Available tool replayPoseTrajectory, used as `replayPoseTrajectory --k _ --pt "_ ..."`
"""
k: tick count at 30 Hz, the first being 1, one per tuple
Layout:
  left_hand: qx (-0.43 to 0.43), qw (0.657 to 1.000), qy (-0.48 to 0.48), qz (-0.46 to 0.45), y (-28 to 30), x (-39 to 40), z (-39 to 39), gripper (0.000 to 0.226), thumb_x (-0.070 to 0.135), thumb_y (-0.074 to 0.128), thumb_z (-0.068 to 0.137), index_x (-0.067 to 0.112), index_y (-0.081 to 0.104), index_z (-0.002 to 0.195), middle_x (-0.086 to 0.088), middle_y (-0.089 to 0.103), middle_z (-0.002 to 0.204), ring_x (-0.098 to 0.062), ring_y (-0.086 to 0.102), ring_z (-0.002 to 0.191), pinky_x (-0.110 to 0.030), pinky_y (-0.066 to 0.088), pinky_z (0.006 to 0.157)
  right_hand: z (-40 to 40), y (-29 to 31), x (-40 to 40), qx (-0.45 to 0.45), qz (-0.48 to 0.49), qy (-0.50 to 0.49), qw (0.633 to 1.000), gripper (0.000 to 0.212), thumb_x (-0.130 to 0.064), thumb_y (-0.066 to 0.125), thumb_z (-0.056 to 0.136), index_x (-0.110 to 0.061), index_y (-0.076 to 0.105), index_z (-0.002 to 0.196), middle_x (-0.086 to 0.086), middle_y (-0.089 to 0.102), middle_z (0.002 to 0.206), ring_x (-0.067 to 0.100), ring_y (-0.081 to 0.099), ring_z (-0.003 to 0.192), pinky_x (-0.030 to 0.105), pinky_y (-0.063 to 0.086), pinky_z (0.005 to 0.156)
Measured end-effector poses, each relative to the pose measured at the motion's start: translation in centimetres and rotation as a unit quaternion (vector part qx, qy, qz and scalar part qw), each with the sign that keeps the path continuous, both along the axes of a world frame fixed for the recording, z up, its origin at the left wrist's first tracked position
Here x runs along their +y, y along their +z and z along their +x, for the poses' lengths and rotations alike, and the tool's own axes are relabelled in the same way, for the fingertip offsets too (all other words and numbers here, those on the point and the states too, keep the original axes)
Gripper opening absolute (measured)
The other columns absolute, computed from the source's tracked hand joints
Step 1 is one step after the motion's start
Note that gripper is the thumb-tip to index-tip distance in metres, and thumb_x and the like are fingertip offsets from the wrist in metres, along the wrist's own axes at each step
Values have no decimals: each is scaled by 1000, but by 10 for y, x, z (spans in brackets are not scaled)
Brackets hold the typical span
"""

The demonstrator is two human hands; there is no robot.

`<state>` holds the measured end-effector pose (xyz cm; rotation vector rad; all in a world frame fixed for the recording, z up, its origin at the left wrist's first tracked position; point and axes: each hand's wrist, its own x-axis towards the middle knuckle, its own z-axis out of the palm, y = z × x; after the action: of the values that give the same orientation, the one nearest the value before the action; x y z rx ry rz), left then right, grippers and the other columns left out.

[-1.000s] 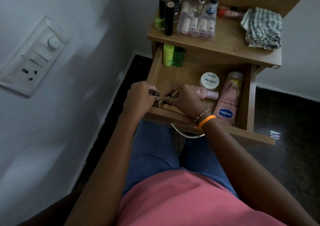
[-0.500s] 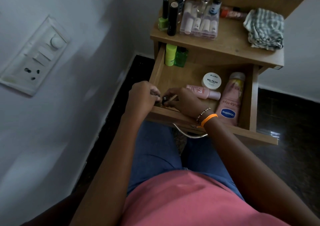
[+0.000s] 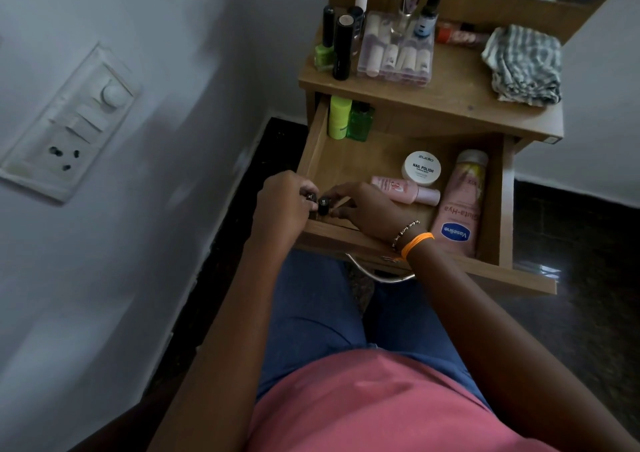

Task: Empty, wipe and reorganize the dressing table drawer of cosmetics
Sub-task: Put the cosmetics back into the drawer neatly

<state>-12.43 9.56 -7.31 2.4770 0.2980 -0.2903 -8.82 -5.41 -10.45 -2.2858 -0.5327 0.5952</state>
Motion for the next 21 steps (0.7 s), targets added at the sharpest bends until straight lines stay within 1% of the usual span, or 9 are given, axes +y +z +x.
replayPoseTrajectory --k 4,5,8,10,11,14,16,18,21 --pt "36 999 -3 1 2 -1 5 32 9 63 88 16 65 119 -7 67 114 -17 62 105 -20 42 79 0 0 -1 10 2 2 1000 33 3 57 83 -15 66 109 5 69 105 19 64 97 32 51 90" --pt "32 999 0 3 2 -1 4 32 7 62 88 15 65 119 -7 67 114 -16 62 104 -19 41 79 0 0 -1 12 4 2 1000 34 4 56 83 -15 66 109 5 70 105 19 65 96 34 51 90" --pt "-19 1000 18 -7 -4 0 0 30 2 62 85 16 69 111 -6 68 108 -13 63 94 -18 42 76 -1 1 -1 12 11 2 1000 35 6 54 83 -12 66 111 6 69 107 19 65 96 36 51 91" --pt "-14 1000 15 -12 -6 0 0 32 -1 59 86 15 69 111 -6 67 108 -15 64 95 -19 44 78 -1 3 -1 9 14 2 1000 36 7 53 83 -11 65 111 7 69 107 20 65 96 36 51 91" --pt "-14 1000 11 -10 -7 0 -1 32 -3 57 86 14 69 110 -7 67 107 -16 64 95 -20 45 79 -1 4 -1 10 16 3 1000 36 7 52 83 -10 65 111 7 69 107 20 64 97 37 51 91" --pt "-57 998 8 -14 -5 -1 0 31 -9 52 82 9 73 97 -11 68 100 -26 63 93 -31 49 78 -2 4 -1 19 18 -1 1000 36 8 52 83 -11 66 111 7 69 108 20 65 96 36 51 91" --pt "-68 998 0 -8 -8 0 -1 32 -11 50 81 7 72 95 -13 67 101 -30 62 94 -34 50 79 -2 5 -1 22 18 -6 1000 36 7 52 84 -12 66 111 7 69 108 20 65 95 37 52 91" --pt "-66 998 -3 -2 -10 0 1 33 -10 49 83 8 71 99 -12 66 105 -29 62 98 -34 50 82 -3 5 -1 26 22 -8 999 36 8 51 84 -12 66 110 7 69 107 20 66 94 36 53 89" --pt "-27 1000 10 0 -10 2 3 39 -8 48 89 14 66 116 -5 62 117 -18 60 103 -22 45 82 -3 6 -1 10 21 -11 1000 39 10 47 82 -12 66 108 7 70 105 17 66 90 31 53 86"
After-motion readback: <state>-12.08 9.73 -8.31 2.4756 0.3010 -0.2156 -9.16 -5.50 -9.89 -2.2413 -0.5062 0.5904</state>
